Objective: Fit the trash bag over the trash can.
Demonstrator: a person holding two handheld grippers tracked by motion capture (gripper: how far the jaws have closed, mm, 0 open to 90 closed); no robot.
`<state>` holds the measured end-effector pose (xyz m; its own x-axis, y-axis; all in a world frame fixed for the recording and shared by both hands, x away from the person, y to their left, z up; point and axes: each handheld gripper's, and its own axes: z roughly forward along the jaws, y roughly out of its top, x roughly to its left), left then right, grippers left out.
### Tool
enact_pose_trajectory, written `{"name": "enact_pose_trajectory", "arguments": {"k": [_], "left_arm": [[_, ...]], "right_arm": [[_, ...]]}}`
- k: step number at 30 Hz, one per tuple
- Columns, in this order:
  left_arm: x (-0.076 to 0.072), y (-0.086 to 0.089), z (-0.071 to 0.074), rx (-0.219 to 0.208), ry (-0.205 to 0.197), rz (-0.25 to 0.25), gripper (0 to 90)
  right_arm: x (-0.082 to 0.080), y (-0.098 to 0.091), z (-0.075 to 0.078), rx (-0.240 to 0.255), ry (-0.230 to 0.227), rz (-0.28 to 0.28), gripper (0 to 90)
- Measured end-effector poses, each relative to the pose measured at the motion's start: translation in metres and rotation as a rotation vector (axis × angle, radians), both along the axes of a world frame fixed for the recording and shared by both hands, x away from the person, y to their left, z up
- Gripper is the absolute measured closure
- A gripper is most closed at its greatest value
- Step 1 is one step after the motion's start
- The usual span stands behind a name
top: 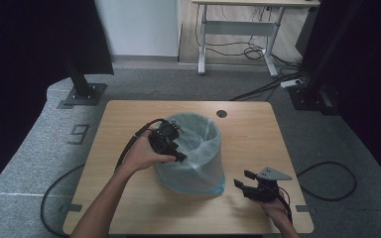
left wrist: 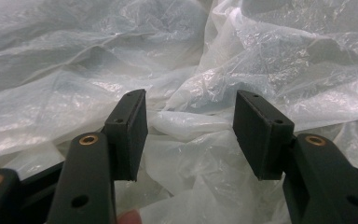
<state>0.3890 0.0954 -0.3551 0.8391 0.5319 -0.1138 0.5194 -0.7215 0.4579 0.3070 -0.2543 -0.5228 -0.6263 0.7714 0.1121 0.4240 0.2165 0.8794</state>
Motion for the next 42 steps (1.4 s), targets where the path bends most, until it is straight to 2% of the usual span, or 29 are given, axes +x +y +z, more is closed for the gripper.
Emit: {"name": "enact_pose_trajectory", "arguments": {"k": [4,5,6,10,12,17,21,25,30,32,35,40,42], "left_arm": [[-0.001,0.014,0.012,-0.08,-0.019,0.012,44.6],[0.0,0.019,0.016,-0.11,-0.03,0.023,44.7],[0.0,0.023,0.019,-0.121,-0.042,0.034,44.9],[0.006,0.036,0.024,-0.127,-0.08,0.086,45.2],[0.014,0.041,0.023,-0.132,-0.082,0.116,45.2],[0.026,0.041,0.013,-0.094,-0.053,0.13,46.9],[0.031,0.035,0.005,-0.033,-0.039,0.125,48.4],[0.036,0.03,-0.003,0.013,0.01,0.117,48.8],[0.037,0.026,-0.004,0.026,0.006,0.115,48.6],[0.034,0.027,-0.002,0.012,-0.005,0.113,48.2],[0.027,0.029,0.004,-0.04,-0.035,0.105,47.4],[0.01,0.036,0.016,-0.133,-0.116,0.101,45.5],[0.005,0.038,0.019,-0.157,-0.148,0.096,45.1]], "right_arm": [[0.0,-0.002,0.001,0.003,-0.004,-0.006,38.3],[0.0,-0.002,0.001,0.004,-0.003,-0.008,38.3],[0.0,-0.002,0.001,0.004,-0.003,-0.007,38.3],[0.001,0.0,0.0,-0.003,0.001,-0.001,38.3],[0.001,0.002,-0.001,-0.006,0.0,0.003,38.3],[0.001,0.002,-0.001,-0.009,-0.002,0.004,38.8],[0.001,0.0,-0.001,-0.009,-0.003,-0.001,39.5],[0.001,0.0,-0.001,-0.011,0.0,0.003,39.4],[0.001,-0.001,-0.001,-0.01,0.002,0.003,39.2],[0.001,-0.001,-0.002,-0.012,0.002,0.005,39.1],[0.001,-0.001,-0.001,-0.011,0.001,0.005,39.1],[0.001,-0.001,-0.001,-0.011,0.0,0.001,38.9],[0.001,-0.001,-0.001,-0.011,0.0,-0.001,38.9]]}}
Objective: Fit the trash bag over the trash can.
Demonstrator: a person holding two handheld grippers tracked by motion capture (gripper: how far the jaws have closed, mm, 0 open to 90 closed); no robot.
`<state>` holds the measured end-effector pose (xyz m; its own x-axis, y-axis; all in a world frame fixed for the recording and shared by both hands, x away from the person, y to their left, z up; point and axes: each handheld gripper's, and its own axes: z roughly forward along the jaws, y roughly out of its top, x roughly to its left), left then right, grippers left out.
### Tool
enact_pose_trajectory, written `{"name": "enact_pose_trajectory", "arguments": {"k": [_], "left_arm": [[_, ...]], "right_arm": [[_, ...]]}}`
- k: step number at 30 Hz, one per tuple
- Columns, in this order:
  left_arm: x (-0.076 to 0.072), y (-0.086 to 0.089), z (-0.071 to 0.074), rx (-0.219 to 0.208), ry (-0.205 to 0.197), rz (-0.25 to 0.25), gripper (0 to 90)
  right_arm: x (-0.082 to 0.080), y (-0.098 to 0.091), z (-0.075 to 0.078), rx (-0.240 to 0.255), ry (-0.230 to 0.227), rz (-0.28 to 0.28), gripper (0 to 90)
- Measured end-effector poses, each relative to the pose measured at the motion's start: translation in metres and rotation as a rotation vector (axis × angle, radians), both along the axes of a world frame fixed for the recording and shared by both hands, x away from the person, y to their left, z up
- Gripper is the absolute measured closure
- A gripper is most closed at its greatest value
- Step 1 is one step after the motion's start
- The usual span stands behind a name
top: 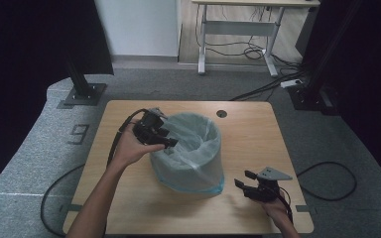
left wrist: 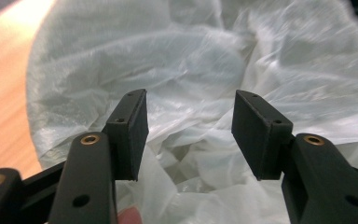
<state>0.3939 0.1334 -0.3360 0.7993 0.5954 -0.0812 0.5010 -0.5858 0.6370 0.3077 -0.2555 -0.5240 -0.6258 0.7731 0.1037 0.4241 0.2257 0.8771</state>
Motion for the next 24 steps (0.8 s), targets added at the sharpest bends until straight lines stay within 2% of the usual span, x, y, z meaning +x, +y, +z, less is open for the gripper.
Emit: {"name": "enact_pose_trajectory", "arguments": {"k": [5,9,12,15,24], "left_arm": [[-0.012,0.009,0.006,-0.087,-0.064,0.015,43.5],[-0.024,0.017,0.009,-0.139,-0.109,0.022,43.7],[-0.032,0.022,0.01,-0.167,-0.124,0.014,43.6],[-0.044,0.028,0.009,-0.179,-0.144,0.013,43.5],[-0.07,0.047,-0.004,-0.172,-0.195,0.046,43.4]], "right_arm": [[-0.001,0.0,0.0,-0.004,0.0,0.0,38.8],[-0.001,-0.002,0.0,0.001,0.001,-0.006,38.7],[-0.001,-0.002,0.0,0.001,0.0,-0.008,38.7],[-0.001,-0.003,0.0,-0.001,-0.001,-0.007,38.7],[-0.001,-0.002,-0.001,-0.001,0.002,-0.008,38.6]]}}
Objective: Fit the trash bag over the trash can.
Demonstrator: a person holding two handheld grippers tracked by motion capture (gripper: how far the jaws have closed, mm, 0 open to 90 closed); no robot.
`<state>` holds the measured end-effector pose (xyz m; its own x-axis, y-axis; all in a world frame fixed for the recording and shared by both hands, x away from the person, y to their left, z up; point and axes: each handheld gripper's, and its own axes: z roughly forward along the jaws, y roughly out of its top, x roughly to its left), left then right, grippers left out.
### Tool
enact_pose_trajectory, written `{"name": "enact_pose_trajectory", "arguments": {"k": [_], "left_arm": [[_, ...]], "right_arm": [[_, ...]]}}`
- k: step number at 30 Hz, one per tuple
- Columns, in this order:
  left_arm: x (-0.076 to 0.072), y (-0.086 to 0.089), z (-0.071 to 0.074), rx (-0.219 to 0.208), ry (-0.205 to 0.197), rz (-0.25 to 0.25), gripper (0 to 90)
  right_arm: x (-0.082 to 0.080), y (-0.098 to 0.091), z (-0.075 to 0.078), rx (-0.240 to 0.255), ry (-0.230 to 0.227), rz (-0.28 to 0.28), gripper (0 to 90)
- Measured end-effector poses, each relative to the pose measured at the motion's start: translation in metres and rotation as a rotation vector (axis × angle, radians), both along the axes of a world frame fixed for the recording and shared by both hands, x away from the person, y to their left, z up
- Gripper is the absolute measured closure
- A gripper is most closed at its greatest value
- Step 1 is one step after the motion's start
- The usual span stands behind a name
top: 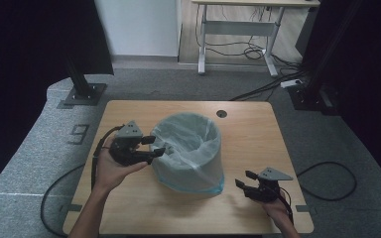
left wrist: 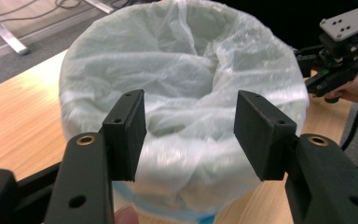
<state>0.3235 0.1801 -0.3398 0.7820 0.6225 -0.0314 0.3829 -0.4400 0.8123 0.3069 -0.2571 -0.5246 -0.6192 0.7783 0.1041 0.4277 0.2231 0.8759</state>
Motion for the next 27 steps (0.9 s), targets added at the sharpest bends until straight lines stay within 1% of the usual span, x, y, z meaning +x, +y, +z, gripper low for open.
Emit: {"name": "enact_pose_trajectory", "arguments": {"k": [2,7,10,12,15,17,20,25,27], "left_arm": [[-0.005,0.006,-0.004,-0.014,-0.001,-0.001,43.4],[-0.014,0.02,-0.016,-0.033,0.002,0.021,43.4],[-0.02,0.03,-0.026,-0.053,0.014,0.035,43.4],[-0.024,0.035,-0.032,-0.047,0.017,0.049,43.4],[-0.029,0.043,-0.042,-0.024,0.021,0.066,43.4],[-0.032,0.048,-0.049,-0.023,0.032,0.07,43.3],[-0.035,0.053,-0.061,-0.01,0.045,0.083,43.3],[-0.037,0.06,-0.081,-0.025,0.075,0.087,43.4],[-0.037,0.063,-0.09,-0.043,0.093,0.09,43.4]], "right_arm": [[0.0,0.0,0.0,0.001,-0.001,-0.002,38.6],[0.0,0.0,-0.001,-0.001,0.001,-0.003,38.6],[0.0,0.001,-0.001,-0.003,0.003,-0.003,38.6],[0.0,0.001,-0.001,-0.003,0.002,-0.002,38.6],[0.0,0.001,-0.001,-0.004,0.004,-0.003,38.6],[0.0,0.0,-0.001,-0.003,0.003,-0.004,38.5],[0.0,-0.001,-0.002,-0.003,0.005,-0.008,38.6],[0.0,-0.002,-0.003,-0.007,0.009,-0.011,38.5],[0.0,-0.002,-0.003,-0.007,0.009,-0.011,38.6]]}}
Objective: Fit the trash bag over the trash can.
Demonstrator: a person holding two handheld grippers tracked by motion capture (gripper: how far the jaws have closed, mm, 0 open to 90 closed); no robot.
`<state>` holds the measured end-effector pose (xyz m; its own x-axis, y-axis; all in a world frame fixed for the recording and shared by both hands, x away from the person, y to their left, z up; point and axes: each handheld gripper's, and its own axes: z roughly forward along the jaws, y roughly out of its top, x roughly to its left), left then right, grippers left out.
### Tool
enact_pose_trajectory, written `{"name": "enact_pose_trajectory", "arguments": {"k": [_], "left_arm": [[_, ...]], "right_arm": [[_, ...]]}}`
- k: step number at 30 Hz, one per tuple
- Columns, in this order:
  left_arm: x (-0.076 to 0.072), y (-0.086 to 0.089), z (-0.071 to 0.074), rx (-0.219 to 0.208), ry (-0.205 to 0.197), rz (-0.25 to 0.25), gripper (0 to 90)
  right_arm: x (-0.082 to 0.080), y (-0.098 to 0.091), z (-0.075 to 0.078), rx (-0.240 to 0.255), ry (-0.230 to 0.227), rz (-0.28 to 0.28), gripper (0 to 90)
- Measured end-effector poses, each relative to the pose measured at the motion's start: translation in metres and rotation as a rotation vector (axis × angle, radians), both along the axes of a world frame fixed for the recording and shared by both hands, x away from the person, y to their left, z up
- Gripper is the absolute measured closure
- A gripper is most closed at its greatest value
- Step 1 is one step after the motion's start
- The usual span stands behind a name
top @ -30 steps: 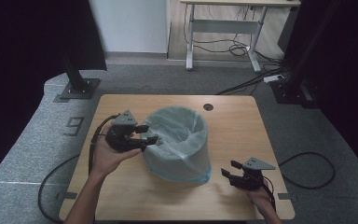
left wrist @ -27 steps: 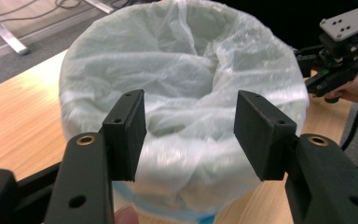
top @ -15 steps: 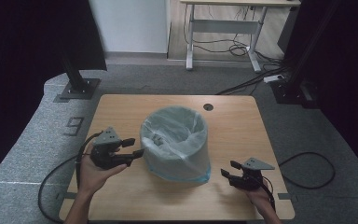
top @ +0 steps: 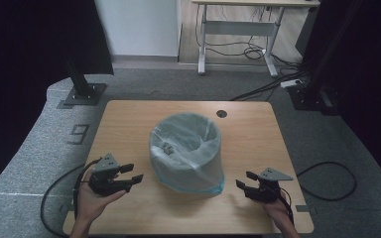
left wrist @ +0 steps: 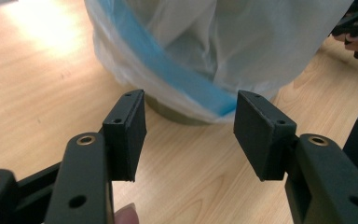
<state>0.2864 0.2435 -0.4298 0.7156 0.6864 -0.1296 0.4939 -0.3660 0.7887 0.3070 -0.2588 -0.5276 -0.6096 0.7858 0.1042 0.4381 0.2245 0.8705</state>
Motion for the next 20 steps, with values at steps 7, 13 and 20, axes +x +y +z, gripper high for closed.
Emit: {"name": "enact_pose_trajectory", "arguments": {"k": [7,13,20], "left_arm": [[0.003,0.002,-0.019,0.026,0.039,0.016,43.5],[0.004,0.002,-0.026,0.03,0.056,0.018,43.5],[0.006,0.001,-0.029,0.04,0.06,0.022,43.4]], "right_arm": [[0.0,0.002,-0.001,-0.015,0.002,0.0,38.6],[0.0,0.002,-0.002,-0.019,0.0,0.002,38.5],[0.001,0.001,-0.002,-0.022,0.0,0.001,38.4]]}}
